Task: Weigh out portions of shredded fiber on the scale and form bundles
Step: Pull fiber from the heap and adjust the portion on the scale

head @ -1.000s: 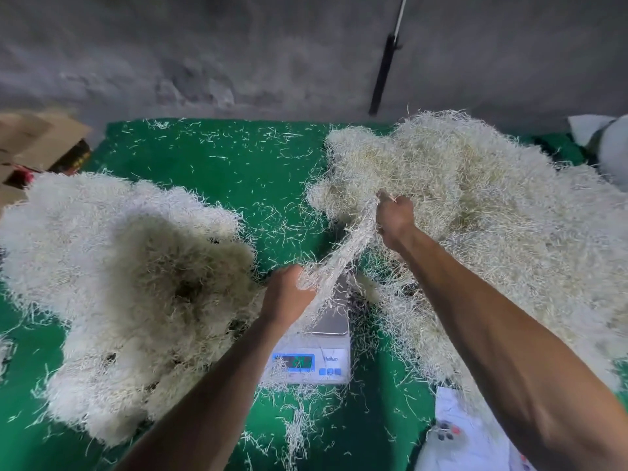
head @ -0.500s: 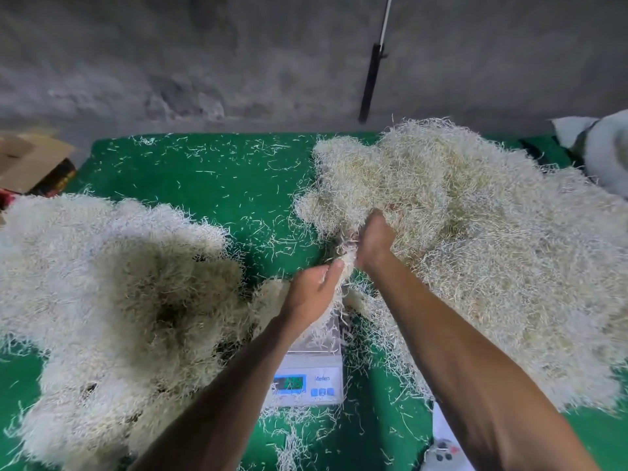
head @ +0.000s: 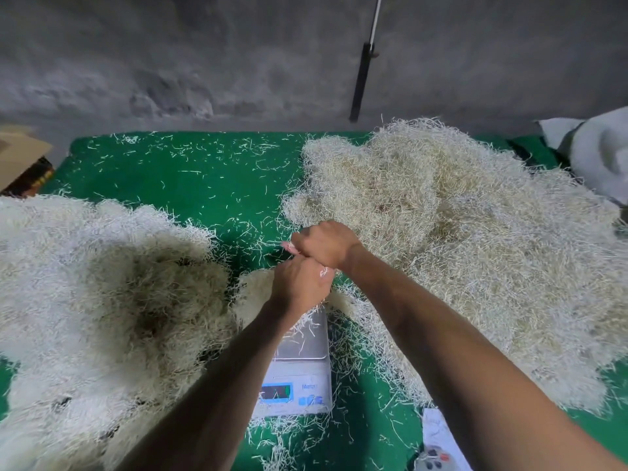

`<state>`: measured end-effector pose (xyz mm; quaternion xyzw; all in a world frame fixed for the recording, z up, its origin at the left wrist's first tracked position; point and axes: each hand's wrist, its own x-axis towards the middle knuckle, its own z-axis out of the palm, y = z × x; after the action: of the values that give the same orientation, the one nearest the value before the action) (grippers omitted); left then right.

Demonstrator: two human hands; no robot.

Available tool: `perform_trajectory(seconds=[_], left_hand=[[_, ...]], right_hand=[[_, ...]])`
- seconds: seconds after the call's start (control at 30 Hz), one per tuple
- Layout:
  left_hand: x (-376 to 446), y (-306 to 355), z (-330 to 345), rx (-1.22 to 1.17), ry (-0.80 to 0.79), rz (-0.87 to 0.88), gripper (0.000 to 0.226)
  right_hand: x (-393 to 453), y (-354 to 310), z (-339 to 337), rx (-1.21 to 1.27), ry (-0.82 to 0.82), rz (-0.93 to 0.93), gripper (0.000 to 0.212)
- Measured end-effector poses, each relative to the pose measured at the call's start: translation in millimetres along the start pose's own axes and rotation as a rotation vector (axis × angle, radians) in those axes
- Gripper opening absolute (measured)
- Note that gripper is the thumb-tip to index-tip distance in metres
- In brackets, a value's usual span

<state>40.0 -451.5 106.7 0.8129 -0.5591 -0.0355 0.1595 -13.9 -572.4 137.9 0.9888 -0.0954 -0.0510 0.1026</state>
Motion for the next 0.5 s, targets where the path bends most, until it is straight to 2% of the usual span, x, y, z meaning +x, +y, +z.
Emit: perform_trajectory(seconds=[0.1, 0.17, 0.23, 0.3, 0.4, 0.5], left_hand=[[-3, 8, -10, 0.058, -0.041, 0.145, 0.029], [0, 6, -11, 0.004, -0.027, 0.108, 0.036], [0, -4, -3, 0.011, -0.078, 0.036, 0.038], [-10, -15, 9, 0.086, -0.152, -0.011, 0.041], [-26, -38, 24, 0.136, -0.182, -0.026, 0.042], [-32, -47, 33, 0.177, -0.202, -0.025, 0.042]], right_hand=[[-15, 31, 11, -0.125, -0.073, -0.015, 0.029], [-24, 49, 15, -0.168, -0.070, 0.010, 0.045], [-31, 59, 13, -0.199, -0.059, 0.011, 0.060], [-43, 75, 19, -0.252, -0.057, 0.064, 0.056], [-80, 108, 34, -0.291, -0.112, 0.168, 0.047], [-110, 131, 41, -0.224, -0.099, 0.257, 0.073]])
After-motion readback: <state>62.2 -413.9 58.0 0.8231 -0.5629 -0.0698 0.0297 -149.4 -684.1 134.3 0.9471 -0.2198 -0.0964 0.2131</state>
